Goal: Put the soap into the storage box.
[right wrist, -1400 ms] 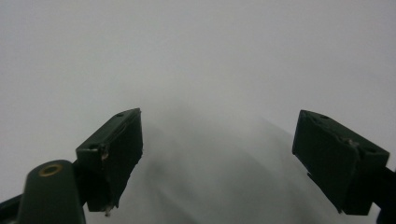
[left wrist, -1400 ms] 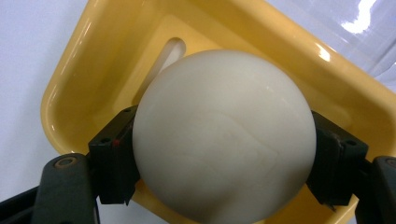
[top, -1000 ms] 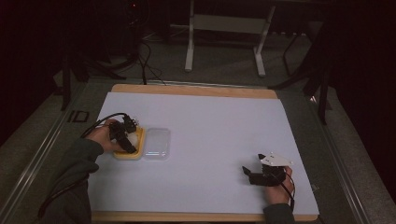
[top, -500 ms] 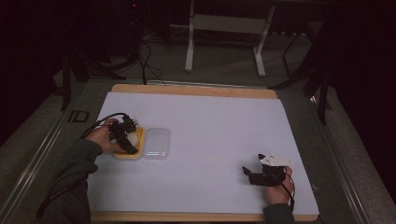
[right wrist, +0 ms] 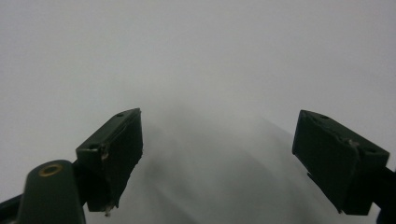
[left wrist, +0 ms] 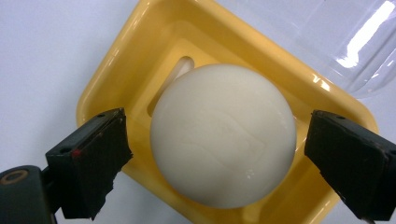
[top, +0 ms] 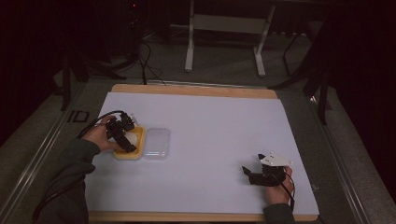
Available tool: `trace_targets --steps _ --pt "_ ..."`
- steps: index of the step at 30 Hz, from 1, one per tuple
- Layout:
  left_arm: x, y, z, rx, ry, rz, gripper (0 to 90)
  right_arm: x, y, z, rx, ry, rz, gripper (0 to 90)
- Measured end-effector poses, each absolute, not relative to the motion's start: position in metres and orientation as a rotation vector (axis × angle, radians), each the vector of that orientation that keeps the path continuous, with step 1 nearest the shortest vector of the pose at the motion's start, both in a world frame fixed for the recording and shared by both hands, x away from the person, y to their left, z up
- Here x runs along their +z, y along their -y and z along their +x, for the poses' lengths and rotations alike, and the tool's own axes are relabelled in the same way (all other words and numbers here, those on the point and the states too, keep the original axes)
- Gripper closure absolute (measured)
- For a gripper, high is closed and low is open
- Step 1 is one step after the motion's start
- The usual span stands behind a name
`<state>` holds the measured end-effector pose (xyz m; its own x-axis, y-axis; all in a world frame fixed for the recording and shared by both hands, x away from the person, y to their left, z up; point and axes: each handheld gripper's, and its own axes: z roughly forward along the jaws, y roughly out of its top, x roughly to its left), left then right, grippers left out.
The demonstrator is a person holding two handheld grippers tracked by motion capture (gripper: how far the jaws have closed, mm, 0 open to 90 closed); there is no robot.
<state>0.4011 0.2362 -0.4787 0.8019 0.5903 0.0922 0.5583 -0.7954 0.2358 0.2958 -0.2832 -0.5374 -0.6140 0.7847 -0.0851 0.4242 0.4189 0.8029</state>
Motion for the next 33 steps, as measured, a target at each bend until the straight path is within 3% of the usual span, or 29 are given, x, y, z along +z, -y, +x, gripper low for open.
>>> trace_targets --steps 6,10,17,25,33 --pt "-0.470 -0.238 0.397 0.272 -0.882 2.742 8.1 -0.537 0.283 0.296 1.068 -2.227 1.026 16.0" --pt "-0.464 -0.238 0.394 0.301 -0.860 2.723 15.2 -0.537 0.283 0.296 1.067 -2.227 1.025 16.0" --pt "-0.454 -0.235 0.386 0.340 -0.816 2.659 18.3 -0.537 0.283 0.296 1.066 -2.226 1.023 16.0" --pt "-0.447 -0.233 0.377 0.361 -0.757 2.619 32.4 -0.537 0.283 0.296 1.066 -2.227 1.022 16.0" --pt "-0.444 -0.223 0.367 0.394 -0.686 2.629 38.1 -0.538 0.282 0.295 1.063 -2.226 1.022 16.0"
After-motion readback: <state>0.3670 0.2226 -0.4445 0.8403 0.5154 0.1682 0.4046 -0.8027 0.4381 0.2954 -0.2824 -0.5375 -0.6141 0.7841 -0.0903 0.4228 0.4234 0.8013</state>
